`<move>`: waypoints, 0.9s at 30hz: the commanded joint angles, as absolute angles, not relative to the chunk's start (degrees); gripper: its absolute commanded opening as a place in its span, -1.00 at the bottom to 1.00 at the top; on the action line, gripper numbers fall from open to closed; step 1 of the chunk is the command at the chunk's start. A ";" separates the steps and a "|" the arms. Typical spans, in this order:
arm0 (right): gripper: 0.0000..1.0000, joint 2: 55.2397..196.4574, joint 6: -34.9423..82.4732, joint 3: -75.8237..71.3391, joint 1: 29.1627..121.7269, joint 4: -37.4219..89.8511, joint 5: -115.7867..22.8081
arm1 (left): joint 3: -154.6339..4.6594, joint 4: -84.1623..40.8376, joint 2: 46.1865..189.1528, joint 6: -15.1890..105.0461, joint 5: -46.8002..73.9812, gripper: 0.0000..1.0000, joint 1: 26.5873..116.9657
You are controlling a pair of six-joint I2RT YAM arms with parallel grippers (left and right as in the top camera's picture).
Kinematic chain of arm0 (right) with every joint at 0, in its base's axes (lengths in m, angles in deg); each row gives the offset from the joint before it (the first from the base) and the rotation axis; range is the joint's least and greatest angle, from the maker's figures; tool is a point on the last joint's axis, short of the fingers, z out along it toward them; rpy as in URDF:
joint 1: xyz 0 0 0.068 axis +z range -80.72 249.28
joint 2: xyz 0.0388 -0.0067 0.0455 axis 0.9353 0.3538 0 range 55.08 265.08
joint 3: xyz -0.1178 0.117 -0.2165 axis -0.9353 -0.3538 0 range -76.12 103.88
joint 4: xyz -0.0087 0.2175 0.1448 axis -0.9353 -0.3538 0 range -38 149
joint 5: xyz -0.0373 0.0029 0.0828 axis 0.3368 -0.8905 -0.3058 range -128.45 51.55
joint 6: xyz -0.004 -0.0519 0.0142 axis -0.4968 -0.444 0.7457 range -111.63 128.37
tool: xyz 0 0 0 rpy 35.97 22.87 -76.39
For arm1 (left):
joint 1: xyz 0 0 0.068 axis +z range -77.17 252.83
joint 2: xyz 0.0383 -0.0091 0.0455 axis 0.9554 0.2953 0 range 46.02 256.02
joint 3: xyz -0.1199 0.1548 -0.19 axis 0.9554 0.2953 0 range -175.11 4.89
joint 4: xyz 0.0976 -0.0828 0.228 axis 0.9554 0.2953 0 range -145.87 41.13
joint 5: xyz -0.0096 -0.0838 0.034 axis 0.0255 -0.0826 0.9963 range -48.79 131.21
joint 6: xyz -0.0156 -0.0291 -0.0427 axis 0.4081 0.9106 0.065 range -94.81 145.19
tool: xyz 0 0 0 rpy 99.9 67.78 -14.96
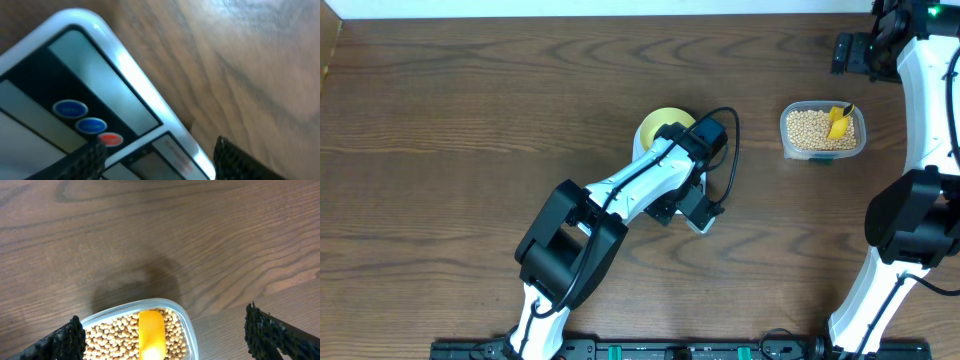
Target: Scoop item into bowl and weigh 50g on scale
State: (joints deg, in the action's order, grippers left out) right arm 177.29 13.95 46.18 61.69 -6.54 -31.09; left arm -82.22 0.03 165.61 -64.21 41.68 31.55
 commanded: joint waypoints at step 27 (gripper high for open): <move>0.99 177.25 13.45 47.12 61.45 -6.56 -30.44 | -81.92 17.80 152.08 -56.54 13.04 0.96 44.27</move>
